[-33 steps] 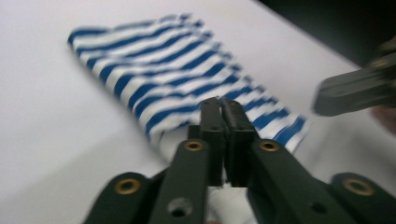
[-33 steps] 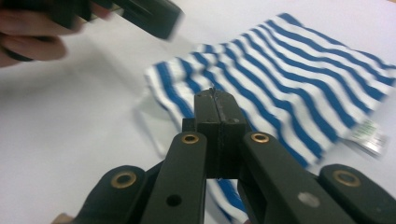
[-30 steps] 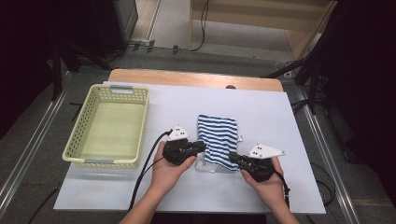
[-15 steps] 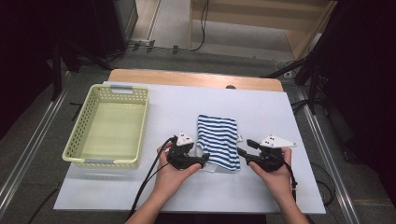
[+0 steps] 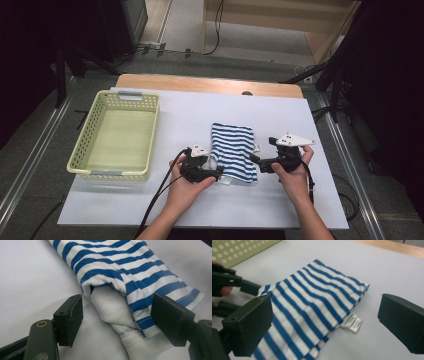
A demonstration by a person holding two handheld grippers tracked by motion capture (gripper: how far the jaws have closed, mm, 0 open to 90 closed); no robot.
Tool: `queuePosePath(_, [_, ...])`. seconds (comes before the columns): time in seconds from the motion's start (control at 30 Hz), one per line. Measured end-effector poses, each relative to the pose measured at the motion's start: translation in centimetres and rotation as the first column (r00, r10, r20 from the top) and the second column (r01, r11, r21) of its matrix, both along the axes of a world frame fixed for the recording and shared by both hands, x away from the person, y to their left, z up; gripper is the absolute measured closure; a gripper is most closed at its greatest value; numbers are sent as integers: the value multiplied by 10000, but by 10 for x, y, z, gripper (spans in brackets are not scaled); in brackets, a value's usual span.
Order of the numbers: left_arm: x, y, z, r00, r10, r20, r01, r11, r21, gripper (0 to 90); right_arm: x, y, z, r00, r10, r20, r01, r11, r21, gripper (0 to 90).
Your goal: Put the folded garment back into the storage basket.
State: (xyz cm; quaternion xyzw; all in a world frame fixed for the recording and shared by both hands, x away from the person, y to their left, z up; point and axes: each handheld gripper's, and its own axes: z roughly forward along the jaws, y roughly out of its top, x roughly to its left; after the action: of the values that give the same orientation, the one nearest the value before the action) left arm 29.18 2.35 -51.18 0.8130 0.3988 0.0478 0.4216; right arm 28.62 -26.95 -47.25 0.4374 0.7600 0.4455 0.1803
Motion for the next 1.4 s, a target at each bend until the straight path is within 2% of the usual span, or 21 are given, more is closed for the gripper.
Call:
queuePosePath(0.17, [-2, 0, 0, 9999, -45, 114, 45, 10000, 31, 280, 16, -2, 8, 9994, -222, 251, 226, 9996, -160, 0])
queuePosePath(0.27, [-2, 0, 0, 9999, -49, 106, 49, 10000, 24, 288, 28, -5, 8, 9994, -327, 110, 328, 9995, -46, 13])
queuePosePath(0.37, [-2, 0, -1, 10000, -76, 59, 76, 10000, 13, 296, 40, -9, 5, 9985, -544, -57, 544, 9985, 23, 114])
queuePosePath(0.43, [-2, 0, -1, 9999, -82, 64, 82, 10000, 36, 306, 47, -10, 1, 9977, -639, -246, 641, 9979, 68, 131])
queuePosePath(0.67, [-2, -1, -1, 9999, -138, 49, 137, 9999, 13, 329, 65, -12, -13, 9899, -1244, -682, 1229, 9921, -261, 301])
queuePosePath(0.83, [-2, -1, -1, 9999, -145, 30, 145, 9999, 7, 334, 75, -14, -18, 9889, -1230, -837, 1208, 9922, -312, 431])
queuePosePath(0.93, [-2, -1, -1, 9999, -127, 32, 127, 9999, -11, 334, 83, -16, -21, 9862, -1260, -1070, 1232, 9918, -328, 447])
queuePosePath(1.03, [-2, -1, -1, 9999, -154, 24, 154, 9999, -5, 339, 91, -16, -25, 9849, -1033, -1388, 1018, 9946, -179, 445])
queuePosePath(1.27, [-3, -1, -1, 9999, -154, 50, 154, 9999, -11, 347, 105, -6, -36, 9816, -598, -1814, 554, 9980, -293, 386])
queuePosePath(1.4, [-3, -1, -1, 9999, -145, 41, 145, 9999, -19, 348, 110, 0, -40, 9778, -671, -1986, 656, 9977, -140, 367])
